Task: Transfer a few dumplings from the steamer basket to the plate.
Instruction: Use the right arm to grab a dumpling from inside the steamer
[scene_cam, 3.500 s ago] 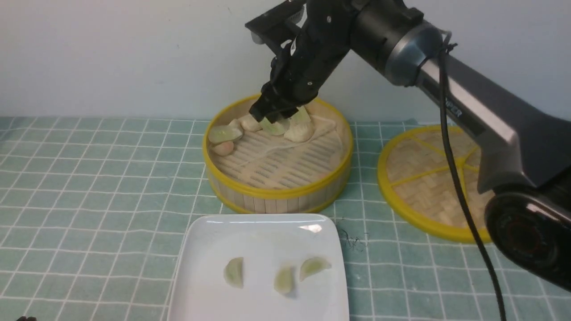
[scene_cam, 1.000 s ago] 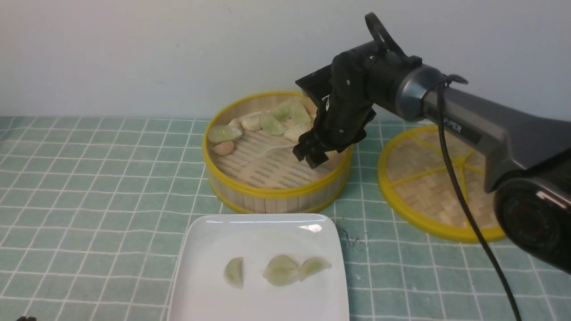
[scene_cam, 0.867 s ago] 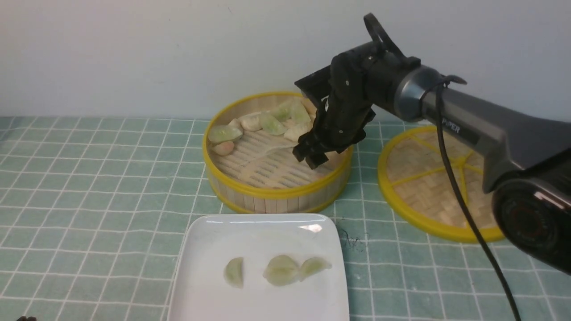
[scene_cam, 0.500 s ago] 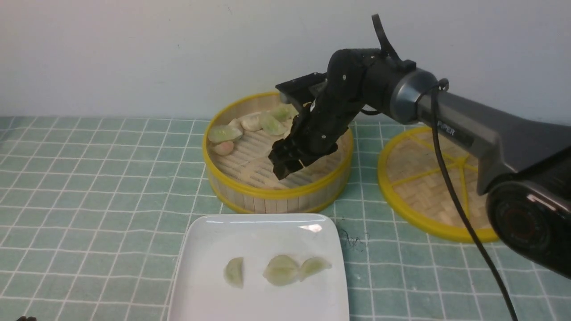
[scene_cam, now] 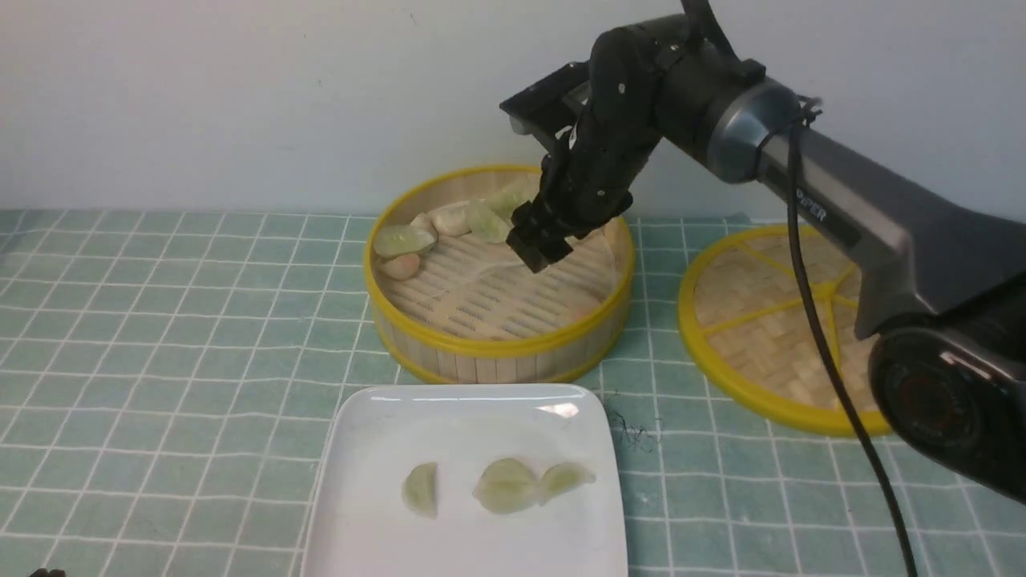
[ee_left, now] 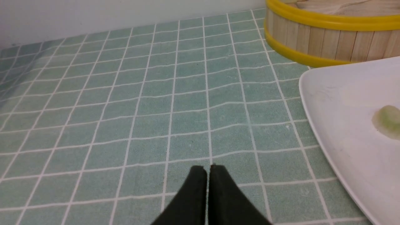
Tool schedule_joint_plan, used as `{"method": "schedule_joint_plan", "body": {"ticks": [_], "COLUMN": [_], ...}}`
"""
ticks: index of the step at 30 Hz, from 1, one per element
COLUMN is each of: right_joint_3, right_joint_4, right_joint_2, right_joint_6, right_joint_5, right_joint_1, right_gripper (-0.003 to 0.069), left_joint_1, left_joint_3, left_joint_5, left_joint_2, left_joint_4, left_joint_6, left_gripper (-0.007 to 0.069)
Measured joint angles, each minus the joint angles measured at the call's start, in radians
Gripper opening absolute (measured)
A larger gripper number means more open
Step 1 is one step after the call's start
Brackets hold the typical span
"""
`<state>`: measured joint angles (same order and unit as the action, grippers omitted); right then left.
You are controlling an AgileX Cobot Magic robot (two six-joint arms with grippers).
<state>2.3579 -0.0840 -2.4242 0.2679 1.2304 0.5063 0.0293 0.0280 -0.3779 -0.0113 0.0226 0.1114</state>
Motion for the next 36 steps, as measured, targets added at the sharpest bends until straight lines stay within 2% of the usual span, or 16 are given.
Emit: {"method": "schedule_joint_plan", "body": {"ticks": [8,12,14,15,16,19,28,32,36], "right_joint_3": [0.000,0.000,0.000,0.000,0.000,0.011,0.082,0.026,-0.029], "right_joint_4": [0.001,0.001,0.001,0.001,0.001,0.003,0.022,0.021,0.004], "right_joint_2": [-0.053,-0.067,-0.083,-0.084,-0.093,-0.095,0.031,0.204,0.272], "right_joint_6": [0.047,0.048,0.048,0.048,0.048,0.036,-0.076,-0.116,-0.117], "right_joint_5": [0.017,0.016,0.016,0.016,0.016,0.017,0.022,0.023,0.025], "right_joint_1": [0.000,0.000,0.000,0.000,0.000,0.000,0.002,0.017,0.034], "right_gripper": [0.0475,0.0445,0.0376,0.0376,0.0303,0.0165,0.0170,0.0170,0.0170], "left_joint_1": [0.000,0.000,0.000,0.000,0.000,0.000,0.000,0.000,0.000], "left_joint_3": [0.000,0.000,0.000,0.000,0.000,0.000,0.000,0.000,0.000], "left_joint_5": [0.000,0.000,0.000,0.000,0.000,0.000,0.000,0.000,0.000], "left_joint_2": [0.000,0.000,0.000,0.000,0.000,0.000,0.000,0.000,0.000], "left_joint_4": [0.000,0.000,0.000,0.000,0.000,0.000,0.000,0.000,0.000], "left_joint_6": [0.000,0.000,0.000,0.000,0.000,0.000,0.000,0.000,0.000], "left_gripper": [-0.0006,-0.0006,-0.0006,-0.0006,-0.0006,-0.0006,-0.0006,-0.0006,-0.0006]}}
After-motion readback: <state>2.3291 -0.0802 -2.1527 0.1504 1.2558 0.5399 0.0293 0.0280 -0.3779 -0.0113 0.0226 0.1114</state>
